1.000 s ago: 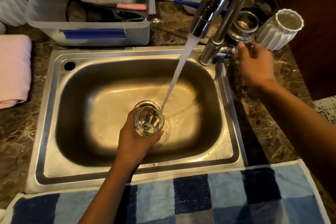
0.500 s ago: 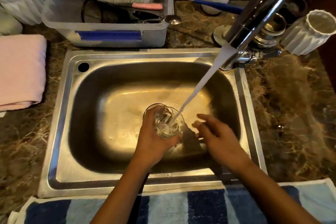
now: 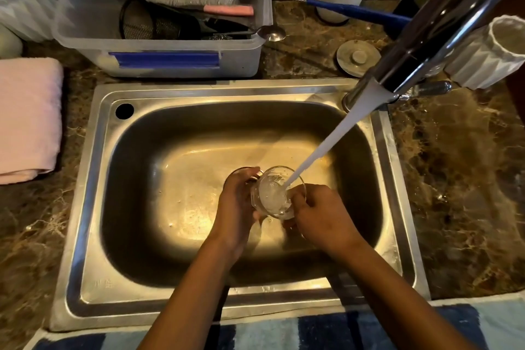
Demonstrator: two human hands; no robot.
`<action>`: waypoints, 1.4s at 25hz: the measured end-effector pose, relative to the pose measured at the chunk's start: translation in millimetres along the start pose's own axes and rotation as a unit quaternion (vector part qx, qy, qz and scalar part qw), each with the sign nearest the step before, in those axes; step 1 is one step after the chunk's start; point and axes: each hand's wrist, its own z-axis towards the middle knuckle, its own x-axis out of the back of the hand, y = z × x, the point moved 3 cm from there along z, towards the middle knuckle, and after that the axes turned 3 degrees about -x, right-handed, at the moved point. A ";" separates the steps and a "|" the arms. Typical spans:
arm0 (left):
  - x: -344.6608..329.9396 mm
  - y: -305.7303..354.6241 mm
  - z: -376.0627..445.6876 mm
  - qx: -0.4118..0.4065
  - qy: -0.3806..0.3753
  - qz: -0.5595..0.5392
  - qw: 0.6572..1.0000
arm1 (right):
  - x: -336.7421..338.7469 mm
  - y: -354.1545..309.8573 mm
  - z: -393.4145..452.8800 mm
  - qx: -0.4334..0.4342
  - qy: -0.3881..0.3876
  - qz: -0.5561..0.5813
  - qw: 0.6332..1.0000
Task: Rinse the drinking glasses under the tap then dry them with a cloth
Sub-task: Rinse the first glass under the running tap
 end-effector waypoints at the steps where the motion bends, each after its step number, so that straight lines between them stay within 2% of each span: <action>1: -3.8 -0.5 2.5 0.061 0.008 -0.015 0.998 | -0.8 -1.4 -0.7 0.018 0.005 -0.020 1.000; 2: -9.1 -0.6 3.3 0.106 0.004 -0.030 0.994 | -2.3 -2.4 -1.4 0.034 0.011 -0.035 0.999; 4: -16.4 -3.4 7.7 0.138 0.008 -0.066 0.988 | -3.4 -4.7 -3.4 0.067 0.055 -0.068 0.994; 7: -21.8 -9.5 14.5 0.122 0.061 -0.126 0.983 | 4.0 -12.2 -21.0 0.173 0.200 -0.117 0.957; 8: -22.3 -9.3 16.8 0.113 0.078 -0.134 0.981 | 4.7 -15.3 -28.0 0.225 0.211 -0.125 0.943; 10: -21.1 -12.5 20.8 0.107 0.098 -0.082 0.986 | -5.4 -20.7 -36.1 0.296 0.127 -0.163 0.933; 11: -20.9 -15.1 19.6 0.110 0.102 -0.042 0.988 | -14.4 -21.7 -35.8 0.287 0.059 -0.179 0.939; 13: -20.1 -21.3 17.1 0.078 0.112 -0.007 0.991 | -28.6 -19.8 -25.6 0.202 -0.031 -0.161 0.966; 15: -18.2 -21.7 15.1 -0.009 0.101 -0.001 0.995 | -33.1 -17.8 -8.3 0.136 -0.052 -0.091 0.985; 16: -16.3 -19.4 14.8 -0.038 0.098 0.003 0.994 | -33.8 -18.8 -3.9 0.136 -0.060 -0.087 0.985; 17: -14.2 -15.1 16.4 -0.032 0.106 0.011 0.994 | -33.5 -20.9 -3.7 0.170 -0.065 -0.136 0.974; 20: -8.5 -1.8 20.0 0.126 0.094 0.043 0.987 | -25.0 -23.1 -12.5 0.325 -0.074 -0.310 0.890; 22: -7.1 1.8 18.6 0.161 0.059 0.057 0.983 | -17.4 -23.1 -11.7 0.331 -0.086 -0.345 0.874; 23: -10.3 -0.4 17.3 0.145 0.047 0.020 0.988 | -18.5 -24.7 -8.8 0.323 -0.067 -0.330 0.885; 25: -17.2 -12.2 14.0 0.077 0.041 -0.058 0.994 | -24.0 -29.0 0.4 0.246 0.005 -0.205 0.947; 26: -20.2 -17.6 12.1 0.053 0.045 -0.071 0.995 | -28.4 -30.7 2.0 0.191 0.023 -0.151 0.970; 27: -19.4 -19.8 12.6 0.054 0.060 -0.079 0.994 | -33.5 -30.6 0.1 0.160 0.013 -0.142 0.977; 28: -18.8 -16.5 14.7 0.072 0.057 -0.087 0.992 | -34.1 -28.4 -1.5 0.181 -0.009 -0.172 0.968; 30: -11.8 -9.6 21.4 0.144 0.055 -0.057 0.986 | -26.8 -24.4 -5.0 0.276 -0.067 -0.268 0.921; 31: -9.3 -8.3 22.8 0.174 0.054 -0.038 0.983 | -21.1 -23.7 -5.1 0.311 -0.072 -0.315 0.894; 32: -8.7 -9.6 22.6 0.179 0.055 -0.040 0.981 | -20.7 -22.3 -1.5 0.319 -0.052 -0.329 0.887; 33: -11.8 -13.0 21.2 0.150 0.051 -0.055 0.986 | -24.5 -21.7 3.8 0.298 -0.024 -0.305 0.904; 35: -19.0 -27.3 17.9 0.049 0.057 -0.088 0.993 | -31.1 -23.1 12.9 0.170 0.060 -0.194 0.964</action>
